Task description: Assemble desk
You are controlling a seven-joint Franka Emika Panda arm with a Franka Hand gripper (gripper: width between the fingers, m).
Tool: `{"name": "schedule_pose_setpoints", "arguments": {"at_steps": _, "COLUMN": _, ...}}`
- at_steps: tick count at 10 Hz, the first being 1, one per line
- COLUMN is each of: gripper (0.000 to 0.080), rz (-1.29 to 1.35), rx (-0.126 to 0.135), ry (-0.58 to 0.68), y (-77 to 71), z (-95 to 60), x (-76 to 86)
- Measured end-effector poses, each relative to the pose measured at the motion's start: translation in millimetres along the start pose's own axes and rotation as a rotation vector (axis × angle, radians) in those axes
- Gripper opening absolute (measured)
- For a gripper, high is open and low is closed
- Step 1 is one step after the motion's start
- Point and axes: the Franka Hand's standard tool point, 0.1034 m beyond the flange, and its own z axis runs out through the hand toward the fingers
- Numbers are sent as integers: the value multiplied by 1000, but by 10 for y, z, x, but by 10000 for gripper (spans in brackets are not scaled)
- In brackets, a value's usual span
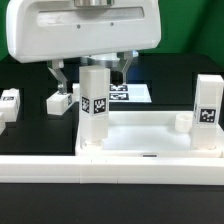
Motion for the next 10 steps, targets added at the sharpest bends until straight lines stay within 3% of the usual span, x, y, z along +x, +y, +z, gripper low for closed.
{"name": "schedule_pose_setpoints", "arguments": {"at_steps": 1, "gripper": 552, "rz": 0, "rx": 0, "ry": 0, "y": 0, "z": 0, "x": 0}}
{"name": "schedule_pose_setpoints", "arguments": {"at_steps": 2, "gripper": 369, "rz": 0, "rx": 0, "ry": 0, "y": 0, "z": 0, "x": 0}}
{"name": "schedule_pose_setpoints", "arguments": {"at_steps": 3, "gripper": 288, "rz": 1, "rx": 0, "ry": 0, "y": 0, "z": 0, "x": 0}}
{"name": "schedule_pose_setpoints", "arguments": {"at_steps": 6, "gripper": 288, "rz": 68, "rx": 1, "ry": 0, "y": 0, "z": 1, "x": 0}}
{"name": "schedule_pose_setpoints", "arguments": {"at_steps": 10, "gripper": 288, "rz": 562, "rx": 7, "ry": 1, "y": 32, "z": 8, "x": -27}}
